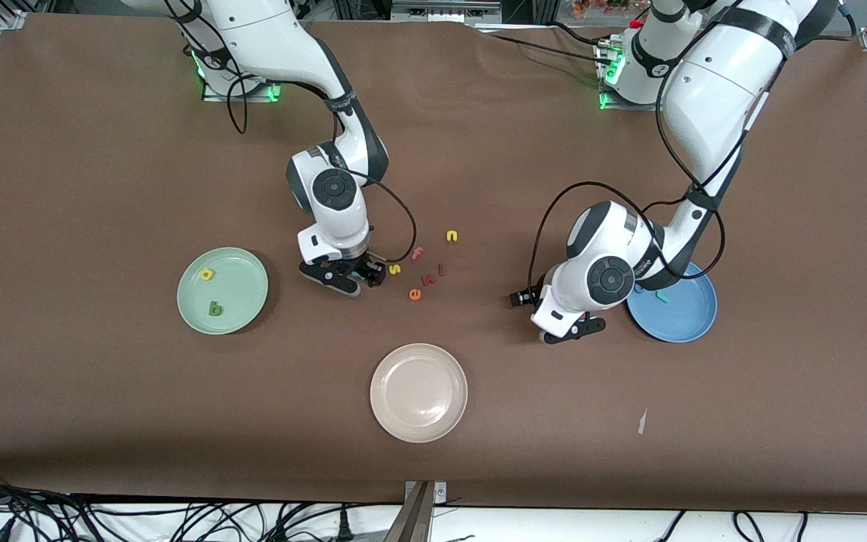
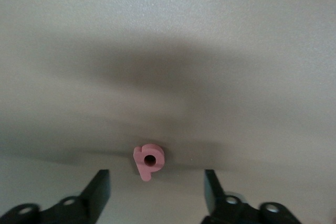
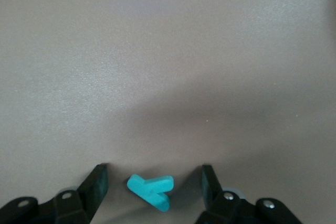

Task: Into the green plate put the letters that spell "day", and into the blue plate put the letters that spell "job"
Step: 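Drop the y on the green plate while the left gripper drops the p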

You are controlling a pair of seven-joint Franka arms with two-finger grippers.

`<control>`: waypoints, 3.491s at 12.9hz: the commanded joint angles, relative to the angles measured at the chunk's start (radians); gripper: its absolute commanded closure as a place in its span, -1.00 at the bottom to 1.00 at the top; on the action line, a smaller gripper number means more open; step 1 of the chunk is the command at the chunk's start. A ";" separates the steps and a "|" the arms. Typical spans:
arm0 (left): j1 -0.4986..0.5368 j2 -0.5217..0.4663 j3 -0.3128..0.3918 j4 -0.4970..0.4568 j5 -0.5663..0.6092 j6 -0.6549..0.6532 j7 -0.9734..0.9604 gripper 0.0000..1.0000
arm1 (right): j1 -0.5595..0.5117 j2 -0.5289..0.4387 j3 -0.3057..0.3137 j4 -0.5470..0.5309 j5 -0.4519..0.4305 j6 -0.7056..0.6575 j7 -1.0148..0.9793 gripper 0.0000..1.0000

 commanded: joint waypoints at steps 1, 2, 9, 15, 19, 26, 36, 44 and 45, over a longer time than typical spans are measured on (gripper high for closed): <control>-0.017 0.019 0.013 0.008 0.011 0.021 -0.029 -0.43 | 0.018 0.018 -0.020 0.017 0.000 0.005 0.020 -0.50; -0.020 0.024 0.014 0.010 0.010 0.027 -0.037 -0.44 | 0.018 0.018 -0.020 0.017 0.000 0.005 0.020 -0.43; -0.015 0.044 0.016 0.002 0.011 0.060 -0.035 -0.23 | 0.037 0.021 -0.019 0.017 0.000 0.005 0.047 -0.28; -0.017 0.044 0.019 0.001 0.057 0.059 -0.035 0.45 | 0.037 0.021 -0.019 0.014 -0.002 0.004 0.035 0.01; -0.009 0.036 0.019 0.005 0.057 0.048 -0.027 0.61 | 0.037 0.019 -0.019 0.011 -0.002 0.004 0.032 0.24; 0.101 -0.064 0.017 0.025 0.059 -0.177 0.230 0.60 | 0.037 0.019 -0.020 0.011 -0.003 0.004 0.028 0.70; 0.315 -0.091 0.017 0.010 0.134 -0.435 0.793 0.58 | 0.035 -0.008 -0.019 0.011 -0.008 -0.005 0.009 1.00; 0.329 -0.021 0.017 0.010 0.202 -0.429 0.783 -1.00 | -0.142 -0.258 -0.016 -0.062 -0.013 -0.234 -0.387 1.00; 0.330 -0.021 0.017 0.016 0.197 -0.432 0.787 -1.00 | -0.178 -0.283 -0.017 -0.079 -0.013 -0.242 -0.472 1.00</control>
